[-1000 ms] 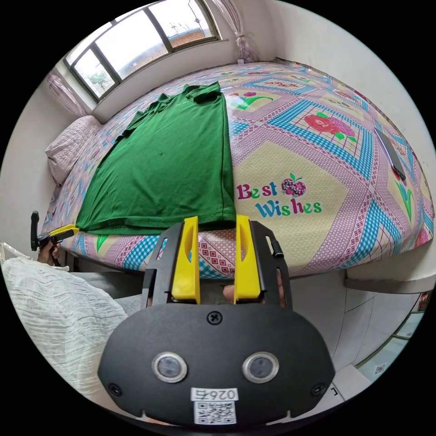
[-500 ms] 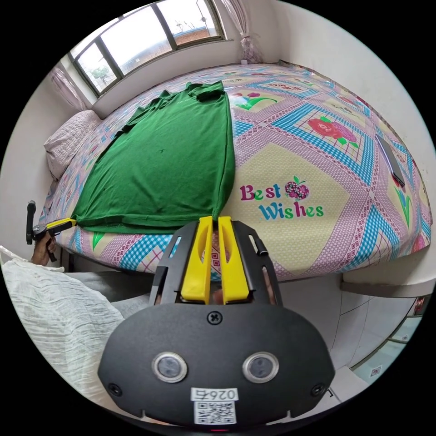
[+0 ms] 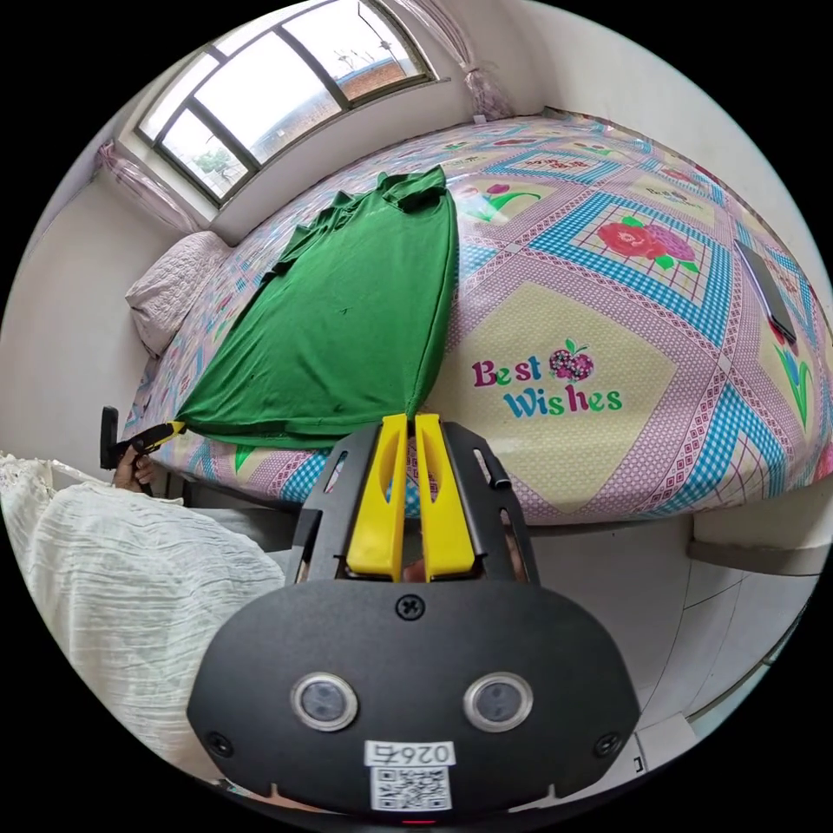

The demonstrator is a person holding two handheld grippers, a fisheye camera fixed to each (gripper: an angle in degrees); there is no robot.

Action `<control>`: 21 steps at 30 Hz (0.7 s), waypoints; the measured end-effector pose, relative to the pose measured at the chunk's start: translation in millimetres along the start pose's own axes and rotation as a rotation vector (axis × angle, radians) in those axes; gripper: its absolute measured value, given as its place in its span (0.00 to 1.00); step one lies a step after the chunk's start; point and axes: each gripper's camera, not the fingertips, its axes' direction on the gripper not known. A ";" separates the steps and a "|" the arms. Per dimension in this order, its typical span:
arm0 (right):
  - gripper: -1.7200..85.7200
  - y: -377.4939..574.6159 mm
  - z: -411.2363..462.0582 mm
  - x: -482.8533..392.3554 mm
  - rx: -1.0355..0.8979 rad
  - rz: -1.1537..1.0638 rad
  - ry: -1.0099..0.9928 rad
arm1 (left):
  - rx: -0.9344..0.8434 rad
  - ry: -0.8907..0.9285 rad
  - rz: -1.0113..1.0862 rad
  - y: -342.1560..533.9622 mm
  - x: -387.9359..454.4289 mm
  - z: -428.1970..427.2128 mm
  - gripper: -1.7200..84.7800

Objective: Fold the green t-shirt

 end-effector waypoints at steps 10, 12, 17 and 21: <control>0.00 62.8 -63.1 19.0 0.024 0.124 -0.256 | 0.097 0.284 -0.087 18.0 -44.3 -51.2 0.02; 0.00 87.8 -83.1 20.0 -0.001 0.134 -0.305 | 0.094 0.337 -0.091 27.0 -52.0 -66.7 0.02; 0.00 120.2 -135.0 5.5 0.044 0.133 -0.385 | 0.168 0.444 -0.085 28.8 -64.5 -102.2 0.02; 0.00 100.2 -166.1 -27.9 0.161 0.059 -0.408 | 0.257 0.516 -0.028 -14.8 -70.2 -120.2 0.02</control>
